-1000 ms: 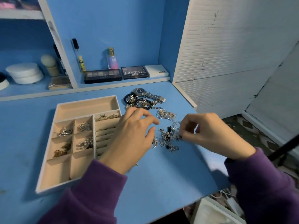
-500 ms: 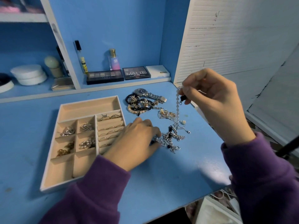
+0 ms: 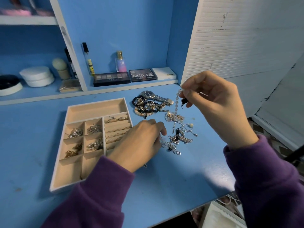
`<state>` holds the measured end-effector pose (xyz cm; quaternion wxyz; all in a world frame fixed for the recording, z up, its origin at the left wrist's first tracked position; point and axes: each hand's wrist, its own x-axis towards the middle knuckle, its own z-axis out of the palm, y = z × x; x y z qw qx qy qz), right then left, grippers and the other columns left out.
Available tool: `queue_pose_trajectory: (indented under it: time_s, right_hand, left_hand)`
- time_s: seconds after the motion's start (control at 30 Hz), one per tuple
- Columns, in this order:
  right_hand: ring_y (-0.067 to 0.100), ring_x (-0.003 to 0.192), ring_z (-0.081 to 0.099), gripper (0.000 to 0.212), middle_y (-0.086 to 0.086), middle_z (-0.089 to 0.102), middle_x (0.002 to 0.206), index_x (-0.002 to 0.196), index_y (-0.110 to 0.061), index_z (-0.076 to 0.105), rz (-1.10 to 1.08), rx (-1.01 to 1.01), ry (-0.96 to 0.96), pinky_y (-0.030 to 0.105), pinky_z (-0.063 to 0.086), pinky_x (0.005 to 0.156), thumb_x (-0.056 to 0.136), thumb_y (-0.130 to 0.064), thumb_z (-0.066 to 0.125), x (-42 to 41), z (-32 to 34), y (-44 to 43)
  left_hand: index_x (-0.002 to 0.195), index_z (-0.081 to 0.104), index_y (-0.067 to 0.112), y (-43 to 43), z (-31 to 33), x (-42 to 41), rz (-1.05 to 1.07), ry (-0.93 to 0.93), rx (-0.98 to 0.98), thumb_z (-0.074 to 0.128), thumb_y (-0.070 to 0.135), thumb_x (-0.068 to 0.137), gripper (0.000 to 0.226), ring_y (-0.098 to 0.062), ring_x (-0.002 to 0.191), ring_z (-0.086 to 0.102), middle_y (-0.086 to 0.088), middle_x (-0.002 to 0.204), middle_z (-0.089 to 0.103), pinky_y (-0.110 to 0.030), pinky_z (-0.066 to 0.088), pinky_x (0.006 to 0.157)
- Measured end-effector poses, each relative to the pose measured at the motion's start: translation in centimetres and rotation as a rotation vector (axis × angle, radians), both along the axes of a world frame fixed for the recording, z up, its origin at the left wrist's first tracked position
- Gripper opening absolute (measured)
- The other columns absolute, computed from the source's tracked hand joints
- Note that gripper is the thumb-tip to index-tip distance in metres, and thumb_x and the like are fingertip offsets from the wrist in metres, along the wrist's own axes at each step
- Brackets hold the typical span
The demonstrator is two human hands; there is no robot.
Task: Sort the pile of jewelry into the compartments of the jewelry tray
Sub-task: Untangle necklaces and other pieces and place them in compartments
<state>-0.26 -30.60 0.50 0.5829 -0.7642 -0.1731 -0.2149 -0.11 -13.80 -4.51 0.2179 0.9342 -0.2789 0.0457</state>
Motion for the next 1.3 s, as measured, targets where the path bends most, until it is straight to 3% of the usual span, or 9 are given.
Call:
queue_pose_trajectory:
  time_s: [0.13,0.33,0.47,0.53,0.63,0.8,0.93,1.07,1.3]
  right_hand:
    - [0.016,0.071,0.062,0.011,0.013,0.064,0.076,0.083,-0.005,0.06,0.001,-0.005,-0.006,0.026,0.051,0.063,0.085,0.005,0.056,0.1,0.0,0.0]
    - [0.016,0.07,0.062,0.011,0.009,0.064,0.074,0.083,-0.006,0.061,-0.016,-0.039,0.005,0.027,0.05,0.062,0.085,0.004,0.056,0.1,-0.2,0.1]
    - [0.029,0.073,0.061,0.018,0.014,0.063,0.074,0.08,-0.014,0.063,-0.03,-0.186,0.089,0.041,0.05,0.065,0.084,0.002,0.055,0.2,-0.7,0.0]
    - [0.031,0.071,0.058,0.023,0.018,0.061,0.074,0.081,-0.018,0.066,0.002,-0.29,0.166,0.045,0.05,0.068,0.084,0.001,0.052,0.2,-1.2,0.1]
    - [0.025,0.06,0.05,0.032,0.02,0.053,0.065,0.079,-0.022,0.069,0.05,-0.39,0.318,0.042,0.046,0.062,0.084,-0.001,0.045,0.3,-2.3,0.4]
    - [0.021,0.058,0.034,0.038,0.009,0.036,0.06,0.074,-0.029,0.07,0.106,-0.386,0.495,0.032,0.031,0.059,0.085,-0.008,0.04,0.1,-4.1,1.0]
    - [0.011,0.049,0.028,0.028,-0.01,0.032,0.045,0.086,-0.025,0.071,0.164,-0.396,0.551,0.023,0.026,0.049,0.086,-0.007,0.049,-0.1,-5.0,1.5]
    - [0.007,0.047,0.023,0.009,-0.01,0.023,0.046,0.091,-0.025,0.069,0.173,-0.399,0.469,0.018,0.02,0.047,0.082,-0.024,0.066,-0.5,-5.3,2.1]
    - [0.019,0.054,0.025,0.017,0.01,0.028,0.058,0.076,-0.013,0.071,0.115,-0.297,0.435,0.027,0.022,0.05,0.079,-0.029,0.07,-0.2,-4.4,1.8]
  left_hand:
    - [0.112,0.056,0.02,0.3,0.7,-0.1,0.011,-0.004,-0.099,0.048,0.002,0.089,0.03,-0.015,0.085,0.058,0.006,0.089,0.055,-0.036,0.047,0.077]
    - [0.098,0.059,0.022,0.3,2.1,-0.2,0.058,0.021,-0.359,0.054,0.005,0.086,0.021,-0.006,0.077,0.059,0.012,0.081,0.057,-0.024,0.047,0.075]
    - [0.093,0.058,0.025,0.4,3.0,-0.3,0.088,0.073,-0.501,0.055,0.006,0.086,0.021,-0.008,0.074,0.063,0.01,0.082,0.06,-0.018,0.05,0.069]
    - [0.093,0.059,0.024,0.5,3.4,-0.3,0.083,0.103,-0.565,0.056,0.007,0.087,0.019,-0.011,0.075,0.065,0.007,0.082,0.061,-0.022,0.052,0.074]
    - [0.092,0.06,0.025,0.6,3.8,-0.2,0.087,0.111,-0.626,0.058,0.009,0.086,0.017,-0.011,0.072,0.066,0.008,0.078,0.062,-0.04,0.052,0.086]
    - [0.09,0.061,0.023,0.7,4.2,0.0,0.094,0.117,-0.687,0.057,0.006,0.086,0.018,-0.006,0.064,0.064,0.01,0.072,0.059,-0.038,0.056,0.074]
    - [0.09,0.061,0.022,1.0,4.2,0.2,0.096,0.137,-0.721,0.057,0.004,0.086,0.019,-0.006,0.065,0.066,0.01,0.072,0.059,-0.035,0.057,0.075]
    - [0.09,0.061,0.021,1.4,4.3,0.2,0.087,0.161,-0.764,0.057,0.003,0.086,0.019,-0.009,0.065,0.067,0.008,0.074,0.06,-0.033,0.057,0.075]
    - [0.089,0.06,0.025,2.4,4.0,0.6,0.143,0.127,-0.738,0.057,0.006,0.086,0.02,-0.008,0.066,0.066,0.006,0.079,0.062,-0.029,0.056,0.074]
